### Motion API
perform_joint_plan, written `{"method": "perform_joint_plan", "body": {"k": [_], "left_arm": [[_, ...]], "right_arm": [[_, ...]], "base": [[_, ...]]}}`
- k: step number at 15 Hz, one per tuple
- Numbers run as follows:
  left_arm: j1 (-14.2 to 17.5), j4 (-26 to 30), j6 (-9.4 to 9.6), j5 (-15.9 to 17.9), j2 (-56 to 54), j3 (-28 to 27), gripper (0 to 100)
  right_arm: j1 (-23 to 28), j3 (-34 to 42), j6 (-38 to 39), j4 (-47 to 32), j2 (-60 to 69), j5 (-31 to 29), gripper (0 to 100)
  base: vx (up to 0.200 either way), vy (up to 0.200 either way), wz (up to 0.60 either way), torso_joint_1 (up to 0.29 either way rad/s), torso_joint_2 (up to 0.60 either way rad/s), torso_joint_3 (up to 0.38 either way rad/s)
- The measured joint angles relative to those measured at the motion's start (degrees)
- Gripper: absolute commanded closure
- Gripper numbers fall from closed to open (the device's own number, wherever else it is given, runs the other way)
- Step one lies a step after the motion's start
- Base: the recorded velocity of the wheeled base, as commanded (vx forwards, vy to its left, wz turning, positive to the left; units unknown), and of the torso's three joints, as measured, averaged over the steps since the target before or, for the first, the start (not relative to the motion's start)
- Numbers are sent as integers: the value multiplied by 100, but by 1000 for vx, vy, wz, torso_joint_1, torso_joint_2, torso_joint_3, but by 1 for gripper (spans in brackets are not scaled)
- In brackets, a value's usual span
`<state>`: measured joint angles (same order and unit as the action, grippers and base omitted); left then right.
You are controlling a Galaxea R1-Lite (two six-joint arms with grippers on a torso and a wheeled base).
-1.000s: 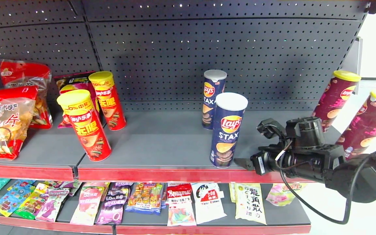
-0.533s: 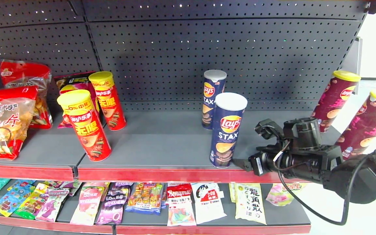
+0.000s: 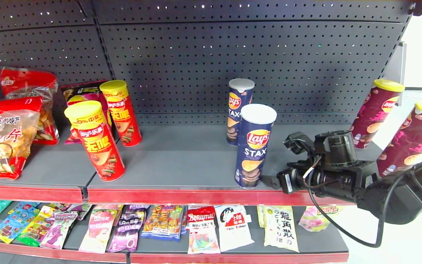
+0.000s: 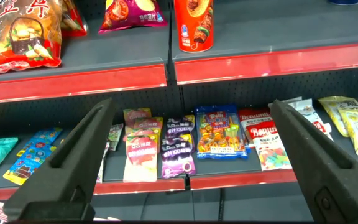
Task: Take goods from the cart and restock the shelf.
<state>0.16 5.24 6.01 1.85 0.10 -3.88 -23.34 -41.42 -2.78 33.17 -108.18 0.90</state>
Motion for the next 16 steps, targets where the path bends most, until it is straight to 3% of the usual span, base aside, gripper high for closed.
{"method": "perform_joint_plan", "body": {"k": [16], "left_arm": [[0, -5, -2, 0, 0, 9, 0]], "right_arm": [[-193, -157, 10, -13, -106, -11, 0]], "base": [[0, 0, 0, 0, 0, 0]]}}
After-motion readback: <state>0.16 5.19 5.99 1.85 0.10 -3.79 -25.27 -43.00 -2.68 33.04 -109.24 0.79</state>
